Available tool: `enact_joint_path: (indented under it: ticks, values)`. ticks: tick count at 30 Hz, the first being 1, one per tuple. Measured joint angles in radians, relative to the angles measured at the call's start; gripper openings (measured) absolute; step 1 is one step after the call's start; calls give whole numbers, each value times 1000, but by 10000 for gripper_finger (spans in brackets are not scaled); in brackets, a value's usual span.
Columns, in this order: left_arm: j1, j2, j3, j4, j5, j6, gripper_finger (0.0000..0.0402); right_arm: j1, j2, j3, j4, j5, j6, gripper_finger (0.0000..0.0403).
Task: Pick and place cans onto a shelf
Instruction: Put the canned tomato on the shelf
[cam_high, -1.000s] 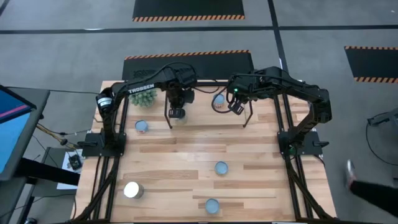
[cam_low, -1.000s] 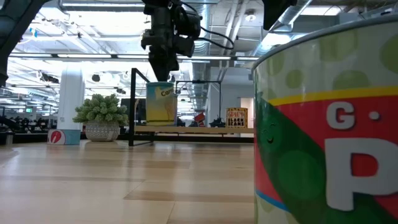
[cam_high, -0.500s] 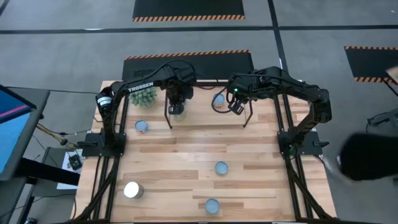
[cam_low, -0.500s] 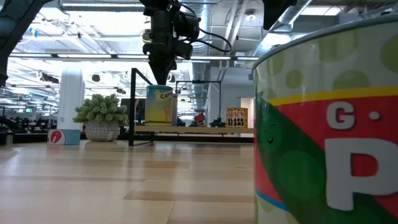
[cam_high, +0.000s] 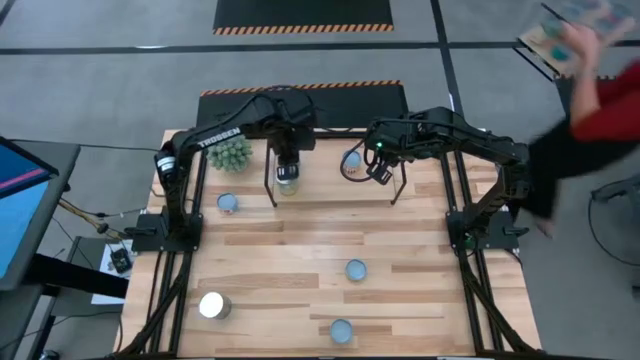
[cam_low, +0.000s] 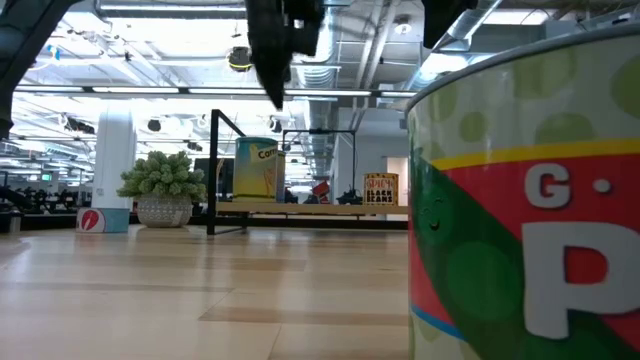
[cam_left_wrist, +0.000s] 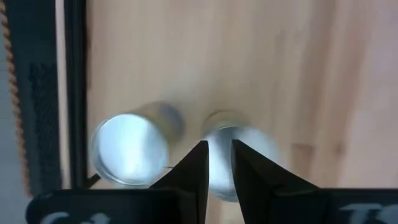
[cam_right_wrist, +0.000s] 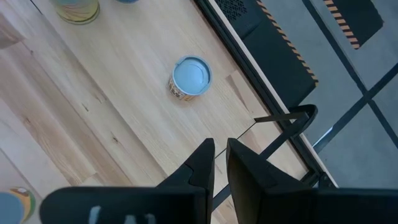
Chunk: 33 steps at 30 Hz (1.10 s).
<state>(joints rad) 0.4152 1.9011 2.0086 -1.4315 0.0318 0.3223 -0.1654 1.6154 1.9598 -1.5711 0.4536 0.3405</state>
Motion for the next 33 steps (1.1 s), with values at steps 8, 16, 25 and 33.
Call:
enact_joint_path:
  ticks: [8,16,25,33]
  values:
    - [-98,-57,25,-145,187,-140,55,0,0,0,0,-3,-5,65]
    - [-240,-280,-290,-140,224,-317,55,0,0,0,0,-4,-83,65]
    - [-553,-606,-778,93,226,-1141,55,-7,0,0,0,-7,-179,65]
    - [-917,-728,-935,235,107,-1777,55,-23,0,0,1,-7,-211,65]
